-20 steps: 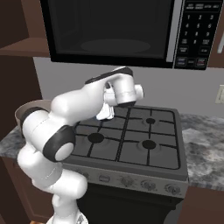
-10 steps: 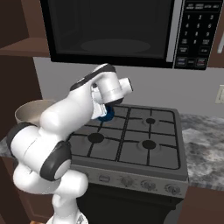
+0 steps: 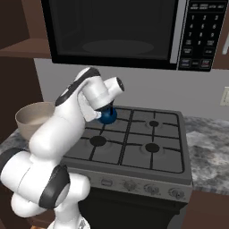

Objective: Pick the kettle from the cabinet and place it on a stove burner. Then pick the pot from the counter and place it on another stove burner. Finally, turn both burners on.

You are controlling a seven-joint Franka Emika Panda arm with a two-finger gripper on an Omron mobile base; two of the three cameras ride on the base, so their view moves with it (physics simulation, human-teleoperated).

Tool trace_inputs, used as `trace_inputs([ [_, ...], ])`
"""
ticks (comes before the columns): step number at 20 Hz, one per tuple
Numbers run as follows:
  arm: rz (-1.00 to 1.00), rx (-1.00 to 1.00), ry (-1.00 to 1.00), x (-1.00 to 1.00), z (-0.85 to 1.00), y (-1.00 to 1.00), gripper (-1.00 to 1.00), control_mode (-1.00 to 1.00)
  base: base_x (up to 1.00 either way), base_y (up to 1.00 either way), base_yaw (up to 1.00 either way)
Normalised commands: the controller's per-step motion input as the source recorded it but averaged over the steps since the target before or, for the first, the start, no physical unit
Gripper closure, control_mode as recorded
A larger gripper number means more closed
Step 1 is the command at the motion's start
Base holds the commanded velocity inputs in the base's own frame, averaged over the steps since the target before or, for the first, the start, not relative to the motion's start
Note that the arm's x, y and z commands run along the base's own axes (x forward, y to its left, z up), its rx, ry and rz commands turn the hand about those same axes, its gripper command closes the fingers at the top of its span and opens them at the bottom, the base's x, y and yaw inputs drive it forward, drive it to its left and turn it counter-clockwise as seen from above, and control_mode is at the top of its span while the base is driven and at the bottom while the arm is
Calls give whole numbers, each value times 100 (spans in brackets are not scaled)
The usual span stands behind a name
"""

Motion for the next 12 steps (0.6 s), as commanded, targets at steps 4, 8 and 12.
trace_inputs([
  [4,-11,-8,-8,-7,0,31,-100,-100,0,0,0],
  [8,-9,-7,-2,-5,0,36,-100,-100,0,0,0],
  [12,-5,-8,0,-1,-3,41,-100,-100,0,0,0],
])
